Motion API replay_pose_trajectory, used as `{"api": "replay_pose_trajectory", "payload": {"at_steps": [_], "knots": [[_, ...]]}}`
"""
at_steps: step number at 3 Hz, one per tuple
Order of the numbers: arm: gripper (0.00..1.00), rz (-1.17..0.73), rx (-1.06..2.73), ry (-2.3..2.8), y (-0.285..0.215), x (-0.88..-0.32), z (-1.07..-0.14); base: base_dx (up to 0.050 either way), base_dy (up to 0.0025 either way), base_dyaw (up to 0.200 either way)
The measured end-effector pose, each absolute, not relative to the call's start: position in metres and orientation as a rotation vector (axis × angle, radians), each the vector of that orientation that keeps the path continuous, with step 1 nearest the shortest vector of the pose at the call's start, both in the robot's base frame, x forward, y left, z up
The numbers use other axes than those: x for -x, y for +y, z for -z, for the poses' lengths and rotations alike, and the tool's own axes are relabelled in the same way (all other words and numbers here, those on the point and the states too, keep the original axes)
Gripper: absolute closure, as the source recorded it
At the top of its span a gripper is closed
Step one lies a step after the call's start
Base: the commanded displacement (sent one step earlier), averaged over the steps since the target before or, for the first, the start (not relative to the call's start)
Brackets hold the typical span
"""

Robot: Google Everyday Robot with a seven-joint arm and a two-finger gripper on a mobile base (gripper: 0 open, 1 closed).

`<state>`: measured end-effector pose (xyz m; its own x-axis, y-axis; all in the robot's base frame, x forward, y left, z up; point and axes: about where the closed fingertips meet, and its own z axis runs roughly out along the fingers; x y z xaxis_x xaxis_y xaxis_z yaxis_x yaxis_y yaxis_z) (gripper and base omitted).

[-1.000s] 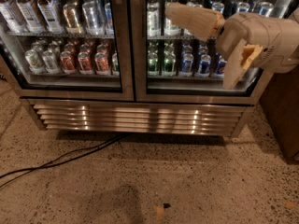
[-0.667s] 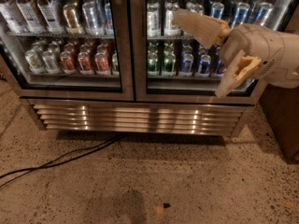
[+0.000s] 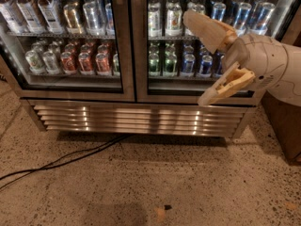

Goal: Open left fridge door

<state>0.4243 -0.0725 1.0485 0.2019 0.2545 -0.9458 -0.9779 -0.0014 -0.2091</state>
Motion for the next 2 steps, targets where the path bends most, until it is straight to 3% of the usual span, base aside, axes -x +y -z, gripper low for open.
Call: {"api": "replay_pose_trajectory", "payload": {"at_steps": [2], "knots": [[0.0, -1.065, 1.224, 1.018, -0.0639, -0.4286, -1.0485, 0.0, 0.0, 0.0]]}}
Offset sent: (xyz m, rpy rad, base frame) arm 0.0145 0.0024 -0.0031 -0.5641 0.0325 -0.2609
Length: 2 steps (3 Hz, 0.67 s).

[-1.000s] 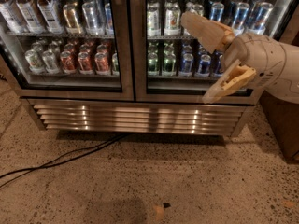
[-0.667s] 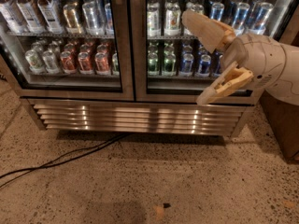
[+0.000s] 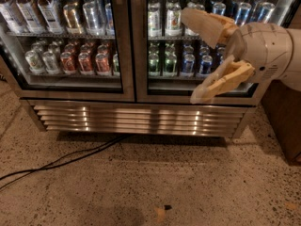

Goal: Open left fridge door

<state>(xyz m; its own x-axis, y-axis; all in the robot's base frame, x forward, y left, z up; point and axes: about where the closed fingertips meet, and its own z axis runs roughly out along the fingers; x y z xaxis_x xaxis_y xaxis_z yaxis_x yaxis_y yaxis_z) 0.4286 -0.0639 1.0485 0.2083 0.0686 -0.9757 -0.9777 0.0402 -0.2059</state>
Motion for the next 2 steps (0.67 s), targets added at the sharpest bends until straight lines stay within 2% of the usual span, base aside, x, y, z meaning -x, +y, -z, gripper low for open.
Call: {"api": "replay_pose_trajectory", "payload": {"at_steps": [1, 2], "knots": [[0.0, -0.834, 1.357, 1.278, -0.0484, -0.4394, -1.0552, 0.0, 0.0, 0.0], [0.0, -0.759, 1.402, 1.362, -0.0502, -0.4386, -1.0474, 0.0, 0.0, 0.0]]}}
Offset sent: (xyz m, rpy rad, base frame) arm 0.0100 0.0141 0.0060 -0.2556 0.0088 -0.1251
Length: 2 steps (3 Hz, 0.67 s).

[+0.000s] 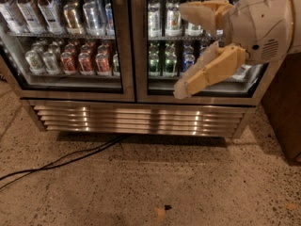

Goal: Open left fridge door

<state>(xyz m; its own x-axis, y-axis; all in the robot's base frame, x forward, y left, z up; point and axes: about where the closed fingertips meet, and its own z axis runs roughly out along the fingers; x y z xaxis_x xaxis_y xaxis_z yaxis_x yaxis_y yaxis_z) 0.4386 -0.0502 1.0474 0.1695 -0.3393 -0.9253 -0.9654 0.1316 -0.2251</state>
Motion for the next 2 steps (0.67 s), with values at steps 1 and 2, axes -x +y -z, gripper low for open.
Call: {"api": "replay_pose_trajectory", "payload": {"at_steps": [1, 2], "knots": [[0.0, -0.808, 1.368, 1.329, -0.0497, -0.4383, -1.0466, 0.0, 0.0, 0.0], [0.0, -0.959, 1.258, 1.249, -0.0498, -0.4432, -1.0432, 0.0, 0.0, 0.0]]}}
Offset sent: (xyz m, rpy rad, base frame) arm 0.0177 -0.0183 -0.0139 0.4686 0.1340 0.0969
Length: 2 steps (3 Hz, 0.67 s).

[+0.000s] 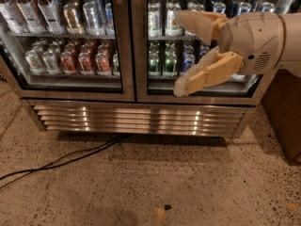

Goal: Open left fridge door

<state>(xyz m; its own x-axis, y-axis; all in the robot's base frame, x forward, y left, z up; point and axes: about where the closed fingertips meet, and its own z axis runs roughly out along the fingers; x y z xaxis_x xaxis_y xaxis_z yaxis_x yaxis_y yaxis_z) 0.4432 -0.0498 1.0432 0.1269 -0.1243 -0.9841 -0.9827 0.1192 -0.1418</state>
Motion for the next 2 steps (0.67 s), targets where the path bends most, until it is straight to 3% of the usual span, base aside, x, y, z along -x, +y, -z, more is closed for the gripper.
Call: {"api": "replay_pose_trajectory", "payload": {"at_steps": [2], "knots": [[0.0, -0.921, 1.203, 1.299, -0.043, -0.468, -1.051, 0.0, 0.0, 0.0]]}}
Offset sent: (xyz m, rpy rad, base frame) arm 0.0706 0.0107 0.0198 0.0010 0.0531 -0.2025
